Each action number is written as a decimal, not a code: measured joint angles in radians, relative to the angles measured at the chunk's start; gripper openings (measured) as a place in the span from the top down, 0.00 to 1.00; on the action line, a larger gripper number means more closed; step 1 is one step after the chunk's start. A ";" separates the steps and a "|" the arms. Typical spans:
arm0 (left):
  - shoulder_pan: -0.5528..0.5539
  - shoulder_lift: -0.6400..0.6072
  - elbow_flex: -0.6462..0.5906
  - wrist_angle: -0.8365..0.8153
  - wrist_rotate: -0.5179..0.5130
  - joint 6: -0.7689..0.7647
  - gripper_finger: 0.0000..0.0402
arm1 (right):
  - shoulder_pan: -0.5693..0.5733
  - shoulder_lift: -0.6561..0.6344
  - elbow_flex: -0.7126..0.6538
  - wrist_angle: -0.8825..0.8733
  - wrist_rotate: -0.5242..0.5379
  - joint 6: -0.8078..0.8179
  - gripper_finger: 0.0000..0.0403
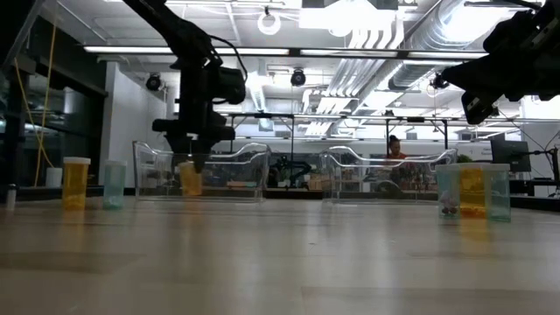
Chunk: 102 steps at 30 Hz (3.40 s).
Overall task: Pick and place medicine bottles into bin by pill shape (circle, oval)
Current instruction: Put the top left orange capsule bottle into the left transparent bin, then put the top orange capsule bottle into the left transparent bin
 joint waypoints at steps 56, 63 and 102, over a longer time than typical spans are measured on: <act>-0.674 -0.949 -1.032 1.660 0.150 0.333 0.41 | 0.000 0.000 0.000 0.000 0.000 0.000 1.00; -0.683 -1.014 -1.044 1.648 0.191 0.359 0.41 | 0.000 0.000 0.000 0.000 0.000 0.000 1.00; -0.682 -1.014 -1.044 1.595 0.172 0.330 0.41 | 0.066 0.624 0.519 -0.509 0.262 0.148 0.41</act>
